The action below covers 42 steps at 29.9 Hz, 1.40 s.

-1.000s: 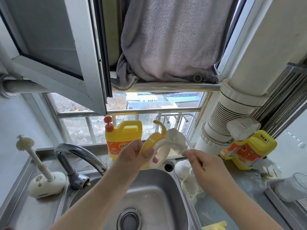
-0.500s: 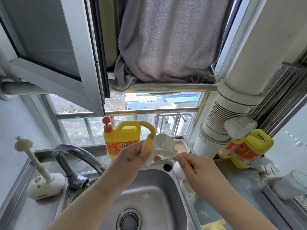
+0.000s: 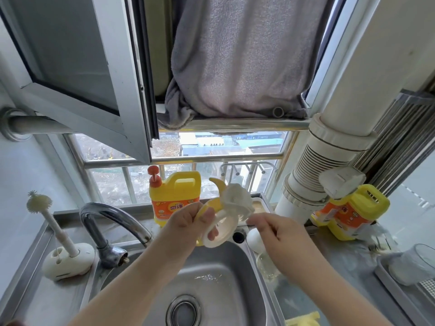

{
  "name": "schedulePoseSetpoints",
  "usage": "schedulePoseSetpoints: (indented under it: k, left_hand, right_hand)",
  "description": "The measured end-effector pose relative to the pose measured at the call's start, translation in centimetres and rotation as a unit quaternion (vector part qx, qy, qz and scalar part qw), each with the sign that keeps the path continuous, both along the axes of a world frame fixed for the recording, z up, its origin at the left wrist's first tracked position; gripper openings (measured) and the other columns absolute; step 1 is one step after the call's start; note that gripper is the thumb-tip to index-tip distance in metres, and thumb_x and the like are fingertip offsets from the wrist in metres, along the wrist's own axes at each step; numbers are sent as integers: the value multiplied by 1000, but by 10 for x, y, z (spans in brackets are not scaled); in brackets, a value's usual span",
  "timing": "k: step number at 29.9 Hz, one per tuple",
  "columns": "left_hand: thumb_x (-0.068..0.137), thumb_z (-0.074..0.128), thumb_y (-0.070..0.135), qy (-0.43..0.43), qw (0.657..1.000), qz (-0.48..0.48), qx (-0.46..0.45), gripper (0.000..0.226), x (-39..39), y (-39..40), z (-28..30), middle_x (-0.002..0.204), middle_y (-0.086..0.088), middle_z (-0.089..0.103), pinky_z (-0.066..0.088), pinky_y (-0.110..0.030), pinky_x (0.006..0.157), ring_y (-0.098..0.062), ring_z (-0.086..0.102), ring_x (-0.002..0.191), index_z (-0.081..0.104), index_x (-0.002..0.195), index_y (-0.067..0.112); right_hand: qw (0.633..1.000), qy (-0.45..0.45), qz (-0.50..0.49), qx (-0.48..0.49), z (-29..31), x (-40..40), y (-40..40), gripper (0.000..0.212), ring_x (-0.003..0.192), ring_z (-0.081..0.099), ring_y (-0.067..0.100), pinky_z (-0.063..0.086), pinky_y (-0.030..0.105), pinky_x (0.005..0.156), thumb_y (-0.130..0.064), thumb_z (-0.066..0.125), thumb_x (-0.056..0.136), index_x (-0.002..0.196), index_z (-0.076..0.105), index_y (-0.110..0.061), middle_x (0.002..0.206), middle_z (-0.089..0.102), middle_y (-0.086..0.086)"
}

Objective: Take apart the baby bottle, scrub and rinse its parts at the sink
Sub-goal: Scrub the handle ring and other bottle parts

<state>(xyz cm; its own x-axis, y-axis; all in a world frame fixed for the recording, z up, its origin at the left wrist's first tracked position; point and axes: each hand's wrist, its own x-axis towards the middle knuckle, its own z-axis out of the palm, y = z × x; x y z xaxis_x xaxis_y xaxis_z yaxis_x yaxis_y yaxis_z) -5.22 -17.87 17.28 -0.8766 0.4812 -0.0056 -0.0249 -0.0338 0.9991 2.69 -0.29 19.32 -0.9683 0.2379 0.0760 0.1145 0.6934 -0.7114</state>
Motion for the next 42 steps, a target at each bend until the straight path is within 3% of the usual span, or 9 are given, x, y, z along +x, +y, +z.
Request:
schedulePoseSetpoints:
  k: [5, 14, 18, 21, 24, 28, 32, 36, 42]
  left_hand:
    - [86, 58, 28, -84, 989, -8, 123, 28, 5, 6, 3, 67, 1, 62, 38, -32, 74, -12, 55, 68, 71, 62, 22]
    - [81, 47, 17, -224, 938, -18, 263, 30, 8, 12, -1, 74, -6, 67, 46, -36, 81, -15, 65, 69, 74, 69, 12]
    - [86, 48, 22, -222, 957, -58, 177, 28, 13, 6, -9, 93, -9, 67, 41, -42, 95, -20, 63, 88, 74, 85, 12]
    - [91, 57, 22, 46, 993, 51, -96, 12, 12, 1, -21, 124, 15, 49, 30, -27, 107, -8, 45, 120, 59, 101, 28]
    - [82, 53, 43, 313, 932, 32, -182, 31, 4, -10, -19, 133, 35, 28, 13, -5, 107, 12, 20, 131, 45, 112, 43]
    - [73, 24, 84, 413, 853, -71, -312, 71, -6, -9, -14, 116, 35, 42, -13, -35, 117, 14, 20, 129, 55, 116, 37]
    - [75, 44, 75, 344, 852, -123, -375, 43, -9, -2, -10, 92, 28, 48, 8, -35, 112, 8, 33, 106, 54, 95, 38]
    - [73, 67, 60, 243, 917, -115, -296, 35, -11, 0, -14, 75, 10, 54, 37, -27, 68, -2, 44, 71, 55, 76, 27]
    - [73, 67, 50, 171, 953, -79, -238, 35, -8, 2, -28, 71, -2, 55, 41, -33, 68, -18, 52, 68, 51, 70, 19]
  right_hand:
    - [999, 14, -20, -35, -5, 6, 4, 31, 54, 48, 1, 36, 13, 54, -37, 42, 95, 87, 68, -23, 51, 52, -18]
    - [970, -56, 8, -236, -8, -1, 5, 36, 54, 46, 4, 43, 29, 63, -55, 76, 65, 93, 68, -33, 56, 46, -11]
    - [986, -46, 19, -160, -12, -3, 0, 15, 52, 36, 6, 36, 23, 61, -26, 77, 70, 76, 65, -19, 51, 39, -12]
    - [997, -24, 6, -66, -11, -8, 5, 20, 50, 33, 4, 33, 22, 57, -24, 73, 70, 66, 56, -14, 48, 38, -11]
    - [998, -49, 33, -18, -8, -10, 10, 19, 51, 34, 5, 35, 22, 57, -26, 70, 70, 70, 56, -12, 49, 40, -12]
    - [997, -51, 56, -9, -7, -10, 4, 17, 50, 35, 4, 33, 20, 55, -28, 69, 69, 75, 61, -15, 50, 43, -14]
    - [996, -54, 68, -23, -7, -7, -5, 10, 51, 44, 0, 38, 13, 53, -27, 71, 68, 76, 65, -27, 52, 50, -21]
    - [998, -48, 37, -21, -8, -5, -2, 15, 53, 44, -1, 35, 15, 55, -35, 70, 76, 88, 62, -35, 52, 49, -21]
    - [996, -40, 13, 82, -19, 7, 3, 53, 79, 57, 17, 48, 37, 75, -61, 18, 88, 100, 59, -29, 78, 61, -6]
